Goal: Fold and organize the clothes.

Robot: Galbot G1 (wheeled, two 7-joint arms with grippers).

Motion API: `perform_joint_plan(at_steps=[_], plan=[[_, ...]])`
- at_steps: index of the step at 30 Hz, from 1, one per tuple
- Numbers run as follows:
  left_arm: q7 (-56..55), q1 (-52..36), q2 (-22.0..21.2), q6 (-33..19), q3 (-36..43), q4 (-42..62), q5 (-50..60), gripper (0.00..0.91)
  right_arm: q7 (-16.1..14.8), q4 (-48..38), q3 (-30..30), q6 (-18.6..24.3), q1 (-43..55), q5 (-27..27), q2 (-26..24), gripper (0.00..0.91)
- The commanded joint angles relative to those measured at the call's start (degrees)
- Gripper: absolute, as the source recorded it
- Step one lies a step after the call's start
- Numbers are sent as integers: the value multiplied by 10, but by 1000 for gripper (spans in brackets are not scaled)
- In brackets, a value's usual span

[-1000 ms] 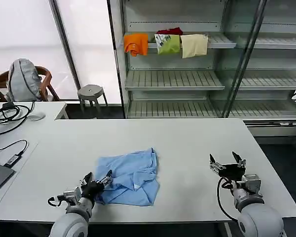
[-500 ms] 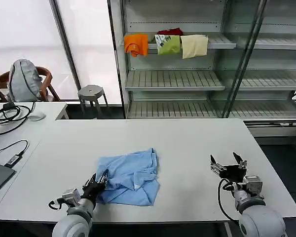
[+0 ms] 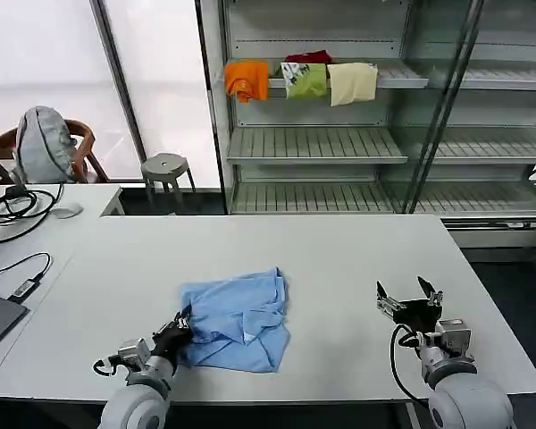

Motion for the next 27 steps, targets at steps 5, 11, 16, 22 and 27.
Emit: perform_joint_plan(at_steps=[5, 11, 16, 22, 27], plan=[[51, -4, 120, 130, -156, -42, 17, 10, -1, -5, -8, 0, 21, 0, 2, 907], [108, 65, 300, 144, -380, 13, 18, 10, -2, -28, -48, 2, 63, -8, 20, 907], [177, 153, 394, 144, -555, 61, 49, 10, -7, -35, -73, 6, 78, -15, 28, 907], [165, 147, 308, 143, -443, -103, 127, 10, -9, -36, -63, 11, 70, -17, 28, 907], [164, 109, 138, 142, -130, -212, 284, 10, -10, -33, -32, 12, 49, -17, 21, 907]])
